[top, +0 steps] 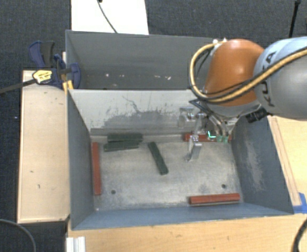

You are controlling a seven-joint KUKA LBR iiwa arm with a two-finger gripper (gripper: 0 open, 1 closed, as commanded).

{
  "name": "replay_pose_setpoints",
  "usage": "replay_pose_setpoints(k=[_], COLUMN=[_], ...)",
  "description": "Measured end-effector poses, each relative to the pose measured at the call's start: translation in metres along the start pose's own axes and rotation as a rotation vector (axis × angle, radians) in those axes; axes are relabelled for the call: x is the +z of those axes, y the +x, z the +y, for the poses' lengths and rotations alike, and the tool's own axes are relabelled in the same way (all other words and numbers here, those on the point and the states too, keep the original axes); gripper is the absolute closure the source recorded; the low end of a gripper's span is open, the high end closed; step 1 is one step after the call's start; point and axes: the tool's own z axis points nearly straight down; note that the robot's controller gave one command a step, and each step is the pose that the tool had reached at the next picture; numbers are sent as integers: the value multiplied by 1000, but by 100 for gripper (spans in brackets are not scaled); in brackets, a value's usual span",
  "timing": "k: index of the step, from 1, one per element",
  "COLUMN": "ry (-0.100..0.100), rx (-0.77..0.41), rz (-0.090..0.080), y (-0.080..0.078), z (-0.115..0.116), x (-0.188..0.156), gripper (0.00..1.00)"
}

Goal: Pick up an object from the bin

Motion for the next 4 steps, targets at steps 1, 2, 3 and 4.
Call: replay_pose_setpoints(k=[1, 2, 3, 4], ry=[-2, 2, 0, 1], rx=[-96, -202, -201, -221], rz=[1, -7, -8, -15], y=[17, 13, 13, 33], z=[85, 35, 38, 58], x=[81, 88, 87, -47], gripper=[0, 0, 100, 100])
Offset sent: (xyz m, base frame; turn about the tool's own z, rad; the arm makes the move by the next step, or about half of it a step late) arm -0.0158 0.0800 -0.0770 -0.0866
